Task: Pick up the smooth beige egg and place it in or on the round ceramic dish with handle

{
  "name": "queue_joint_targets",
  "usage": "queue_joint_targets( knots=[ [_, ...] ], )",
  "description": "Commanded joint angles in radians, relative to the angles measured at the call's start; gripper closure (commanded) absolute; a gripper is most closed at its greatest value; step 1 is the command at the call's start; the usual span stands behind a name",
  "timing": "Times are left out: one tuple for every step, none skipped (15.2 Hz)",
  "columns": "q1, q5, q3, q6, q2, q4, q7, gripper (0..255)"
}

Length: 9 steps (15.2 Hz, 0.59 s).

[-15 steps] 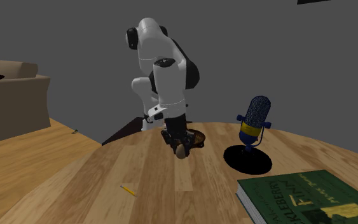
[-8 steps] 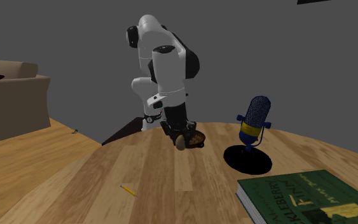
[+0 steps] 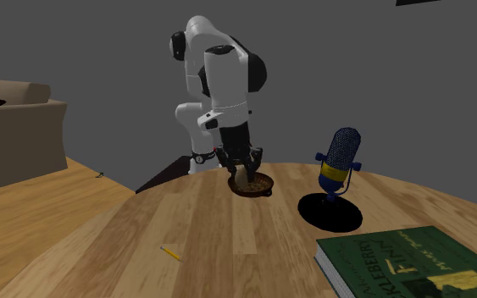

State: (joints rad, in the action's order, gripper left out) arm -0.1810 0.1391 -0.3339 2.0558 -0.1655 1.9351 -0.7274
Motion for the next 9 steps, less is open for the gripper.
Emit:
queue_joint_targets(
  knots=[
    [-0.002,0.026,-0.010,0.018,0.069,0.083,0.001,255],
    [-0.004,0.041,-0.015,0.028,0.105,0.127,0.002,255],
    [-0.007,0.056,-0.020,0.036,0.141,0.169,0.003,255],
    [-0.011,0.072,-0.025,0.043,0.177,0.209,0.003,255],
    [-0.016,0.088,-0.029,0.049,0.213,0.249,0.003,255],
    [-0.022,0.104,-0.034,0.054,0.248,0.288,0.004,255],
    [-0.029,0.121,-0.039,0.058,0.284,0.325,0.003,255],
    [-0.037,0.138,-0.043,0.061,0.320,0.361,0.003,255],
    [-0.045,0.154,-0.047,0.062,0.357,0.397,0.002,255]
  ],
)
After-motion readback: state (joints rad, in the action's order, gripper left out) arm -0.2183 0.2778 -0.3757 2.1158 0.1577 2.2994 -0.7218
